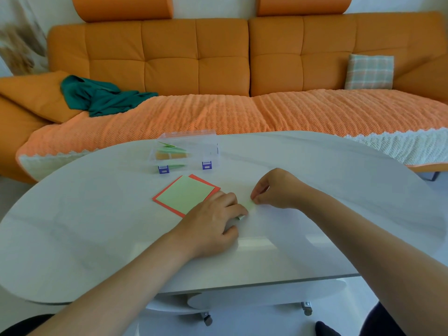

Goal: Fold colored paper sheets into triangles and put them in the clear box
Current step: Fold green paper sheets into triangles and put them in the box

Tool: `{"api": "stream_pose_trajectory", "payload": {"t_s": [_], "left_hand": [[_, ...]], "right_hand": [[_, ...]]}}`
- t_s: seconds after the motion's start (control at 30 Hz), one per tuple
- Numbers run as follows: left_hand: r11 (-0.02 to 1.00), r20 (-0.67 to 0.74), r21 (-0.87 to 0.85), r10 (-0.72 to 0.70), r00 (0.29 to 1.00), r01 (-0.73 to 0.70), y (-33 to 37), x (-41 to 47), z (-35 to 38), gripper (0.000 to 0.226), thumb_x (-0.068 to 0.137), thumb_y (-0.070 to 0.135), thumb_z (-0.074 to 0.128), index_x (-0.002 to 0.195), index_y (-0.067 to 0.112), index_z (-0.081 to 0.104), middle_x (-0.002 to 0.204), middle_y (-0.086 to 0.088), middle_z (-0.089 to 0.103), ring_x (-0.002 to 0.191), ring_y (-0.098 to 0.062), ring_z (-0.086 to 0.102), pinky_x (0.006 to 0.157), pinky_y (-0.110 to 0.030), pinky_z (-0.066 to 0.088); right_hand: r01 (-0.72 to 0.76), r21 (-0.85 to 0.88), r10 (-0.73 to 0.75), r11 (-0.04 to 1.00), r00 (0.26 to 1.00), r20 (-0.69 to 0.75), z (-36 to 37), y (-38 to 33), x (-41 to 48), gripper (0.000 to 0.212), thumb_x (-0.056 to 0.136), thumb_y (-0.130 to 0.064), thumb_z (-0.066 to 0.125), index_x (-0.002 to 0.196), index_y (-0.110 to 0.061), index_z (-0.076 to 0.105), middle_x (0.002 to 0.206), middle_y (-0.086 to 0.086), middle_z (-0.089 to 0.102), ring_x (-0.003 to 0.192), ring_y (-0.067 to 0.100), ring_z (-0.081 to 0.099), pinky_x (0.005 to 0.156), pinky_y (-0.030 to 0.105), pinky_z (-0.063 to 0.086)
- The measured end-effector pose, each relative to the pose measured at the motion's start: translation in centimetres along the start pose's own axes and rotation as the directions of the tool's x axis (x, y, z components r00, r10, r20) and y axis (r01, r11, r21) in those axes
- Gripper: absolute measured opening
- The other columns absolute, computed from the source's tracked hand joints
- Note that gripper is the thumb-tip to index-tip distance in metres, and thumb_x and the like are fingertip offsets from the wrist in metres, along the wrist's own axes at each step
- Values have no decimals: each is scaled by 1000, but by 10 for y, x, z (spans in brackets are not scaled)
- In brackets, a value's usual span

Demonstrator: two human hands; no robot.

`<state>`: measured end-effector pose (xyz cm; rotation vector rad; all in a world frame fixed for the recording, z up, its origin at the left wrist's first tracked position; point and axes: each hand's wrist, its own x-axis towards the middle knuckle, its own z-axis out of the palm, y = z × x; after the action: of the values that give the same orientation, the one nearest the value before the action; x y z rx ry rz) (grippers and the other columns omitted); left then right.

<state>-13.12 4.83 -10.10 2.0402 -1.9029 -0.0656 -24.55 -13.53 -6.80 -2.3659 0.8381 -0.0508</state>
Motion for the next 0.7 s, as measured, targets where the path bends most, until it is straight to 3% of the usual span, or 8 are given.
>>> {"api": "stream_pose_trajectory", "payload": {"t_s": [0.07,0.2,0.33,0.4,0.57,0.7], "left_hand": [[1000,-4,6,2,1000,-2,-1,0,0,43,85,28,46,125,26,62,105,10,49,101,-10,41,87,-30,44],[1000,-6,19,5,1000,-5,0,0,2,42,84,30,48,124,27,61,106,11,48,102,-10,42,88,-31,45],[999,-7,34,-5,1000,5,2,1,4,47,85,36,46,130,31,60,102,15,41,101,-10,39,85,-29,44],[999,4,46,-16,1000,16,4,4,4,47,87,39,47,133,33,57,102,17,37,102,-10,37,83,-26,39],[999,-9,15,-48,999,48,7,7,6,43,92,35,52,135,35,55,107,15,42,105,-10,37,85,-20,28],[999,6,-20,-50,999,50,5,3,7,38,93,34,51,130,32,58,112,14,45,109,-10,38,97,-25,35]], "right_hand": [[-32,11,32,999,999,-30,-2,3,4,9,82,-19,75,88,-24,81,86,-9,73,83,7,65,70,19,52],[-59,16,60,998,993,-98,-5,12,8,14,85,-16,68,88,-23,80,83,-11,69,78,5,63,59,15,46],[25,71,-17,997,993,-114,0,16,1,11,87,-18,66,86,-26,75,85,-14,66,79,7,61,61,15,44],[47,146,-33,988,995,-99,5,13,-3,4,83,-23,72,86,-26,73,81,-11,65,75,8,60,63,18,45],[6,111,-5,994,1000,-8,9,6,-2,9,72,-28,83,76,-25,76,72,-10,68,71,7,62,67,23,53],[-25,74,23,997,999,28,6,1,1,6,74,-25,83,78,-23,79,80,-7,73,78,9,65,76,27,55]]}}
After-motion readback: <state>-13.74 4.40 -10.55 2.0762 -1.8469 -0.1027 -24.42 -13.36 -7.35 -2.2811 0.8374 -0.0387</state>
